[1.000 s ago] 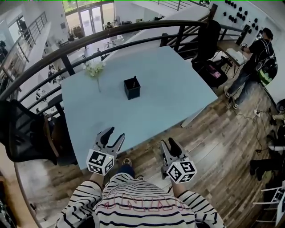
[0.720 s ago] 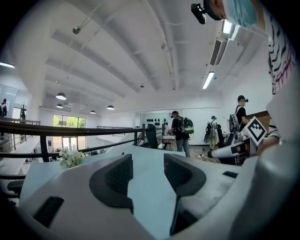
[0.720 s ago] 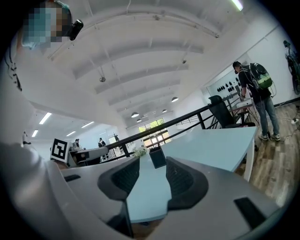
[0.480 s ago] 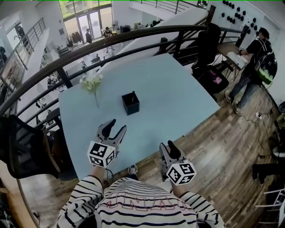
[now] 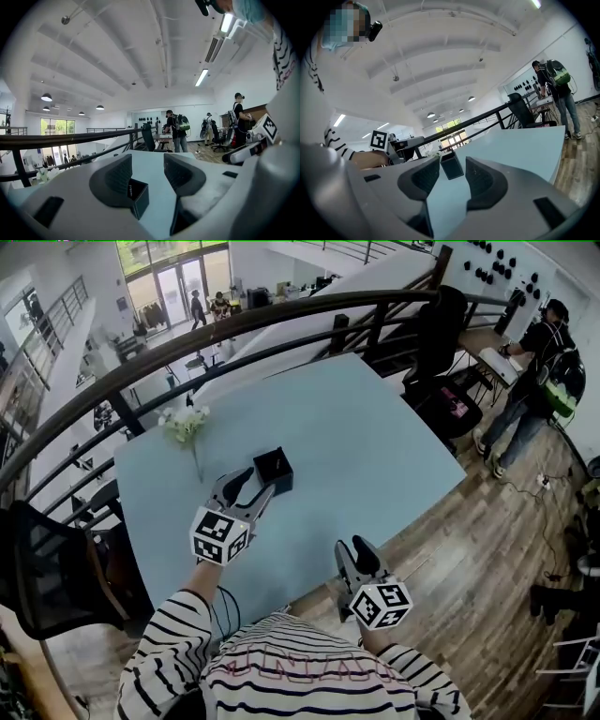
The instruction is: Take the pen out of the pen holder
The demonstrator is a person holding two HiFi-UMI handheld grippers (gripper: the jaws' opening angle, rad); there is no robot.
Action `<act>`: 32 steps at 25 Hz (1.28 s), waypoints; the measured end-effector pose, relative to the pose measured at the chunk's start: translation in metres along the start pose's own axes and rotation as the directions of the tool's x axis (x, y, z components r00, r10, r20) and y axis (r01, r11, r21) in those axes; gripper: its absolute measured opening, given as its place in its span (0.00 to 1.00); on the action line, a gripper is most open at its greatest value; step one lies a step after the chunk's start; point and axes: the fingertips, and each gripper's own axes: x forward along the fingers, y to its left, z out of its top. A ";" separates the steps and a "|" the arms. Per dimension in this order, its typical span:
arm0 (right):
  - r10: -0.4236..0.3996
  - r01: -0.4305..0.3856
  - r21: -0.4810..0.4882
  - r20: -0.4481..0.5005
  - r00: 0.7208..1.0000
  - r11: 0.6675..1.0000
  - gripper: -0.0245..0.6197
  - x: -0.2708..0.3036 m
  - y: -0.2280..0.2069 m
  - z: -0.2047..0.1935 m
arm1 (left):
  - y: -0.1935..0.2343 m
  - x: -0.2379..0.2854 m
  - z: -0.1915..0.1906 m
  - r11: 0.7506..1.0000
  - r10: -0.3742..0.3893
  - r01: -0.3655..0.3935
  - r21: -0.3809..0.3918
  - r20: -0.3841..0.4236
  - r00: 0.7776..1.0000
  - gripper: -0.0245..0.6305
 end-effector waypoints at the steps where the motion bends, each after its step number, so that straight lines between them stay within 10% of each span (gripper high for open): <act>1: -0.006 0.006 0.001 -0.003 1.000 1.000 0.31 0.003 -0.001 0.000 | 0.006 0.008 -0.002 1.000 -0.006 0.006 0.006 -0.007 1.000 0.33; 32: -0.205 0.210 0.042 -0.107 0.973 0.977 0.31 0.022 -0.046 -0.032 | 0.070 0.158 -0.111 0.998 -0.040 0.054 0.040 -0.303 0.952 0.33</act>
